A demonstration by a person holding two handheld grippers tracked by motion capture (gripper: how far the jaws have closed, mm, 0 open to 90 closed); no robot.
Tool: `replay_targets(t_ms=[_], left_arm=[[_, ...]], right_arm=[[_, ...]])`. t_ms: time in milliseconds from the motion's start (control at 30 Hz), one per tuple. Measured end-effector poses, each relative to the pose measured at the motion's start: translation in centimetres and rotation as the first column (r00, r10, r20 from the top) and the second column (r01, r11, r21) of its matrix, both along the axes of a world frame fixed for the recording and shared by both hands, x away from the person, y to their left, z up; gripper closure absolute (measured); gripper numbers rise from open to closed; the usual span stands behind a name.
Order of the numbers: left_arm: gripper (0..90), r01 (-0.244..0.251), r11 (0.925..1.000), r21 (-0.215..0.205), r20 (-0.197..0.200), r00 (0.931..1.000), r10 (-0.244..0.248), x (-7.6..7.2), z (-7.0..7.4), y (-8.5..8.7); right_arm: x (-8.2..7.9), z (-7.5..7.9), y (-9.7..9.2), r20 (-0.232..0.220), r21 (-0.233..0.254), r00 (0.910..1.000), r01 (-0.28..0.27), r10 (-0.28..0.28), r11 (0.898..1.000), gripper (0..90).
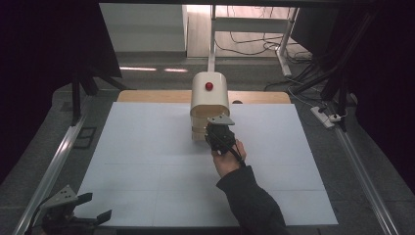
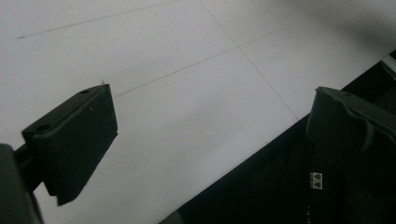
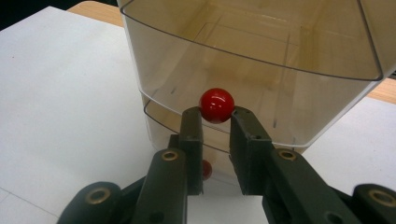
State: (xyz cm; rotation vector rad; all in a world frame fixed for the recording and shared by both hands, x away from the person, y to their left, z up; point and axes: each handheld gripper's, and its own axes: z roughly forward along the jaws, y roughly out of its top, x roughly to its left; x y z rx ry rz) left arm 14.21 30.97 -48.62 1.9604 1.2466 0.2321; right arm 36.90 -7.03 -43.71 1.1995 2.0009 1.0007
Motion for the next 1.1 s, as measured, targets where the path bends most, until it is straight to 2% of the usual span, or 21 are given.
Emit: replay_targets(t_ms=[600, 700, 733, 800, 1033, 1100], left_arm=[[2.5, 0.0, 1.0, 0.004, -0.001, 1.0, 0.0, 0.0, 0.0, 0.0], [2.5, -0.001, 1.0, 0.004, -0.002, 1.0, 0.001, 0.0, 0.0, 0.0], [2.5, -0.002, 1.0, 0.003, -0.002, 1.0, 0.002, 0.0, 0.0, 0.0], [2.5, -0.001, 1.0, 0.004, -0.002, 1.0, 0.001, 0.0, 0.0, 0.0], [2.5, -0.001, 1.0, 0.003, -0.003, 1.0, 0.001, 0.1, 0.0, -0.1], [2.5, -0.002, 1.0, 0.003, -0.003, 1.0, 0.002, 0.1, 0.0, -0.1]], right_arm=[[-2.9, 0.1, -0.7, -0.015, -0.02, 0.9991, -0.04, 0.04, 0.999, 74.1], [-2.8, 0.3, -1.0, -0.035, -0.002, 0.9972, -0.066, 0.066, 0.998, 68.2], [-2.7, 0.4, -1.2, -0.054, -0.007, 0.9952, -0.082, 0.081, 0.997, 65.8], [-2.7, 0.5, -1.6, -0.066, 0.014, 0.9908, -0.117, 0.118, 0.993, 62.6], [-2.4, 1.2, -2.6, -0.107, 0.045, 0.9779, -0.175, 0.179, 0.983, 50.8], [-2.3, 1.6, -2.7, -0.117, 0.047, 0.9699, -0.209, 0.213, 0.977, 44.9]])
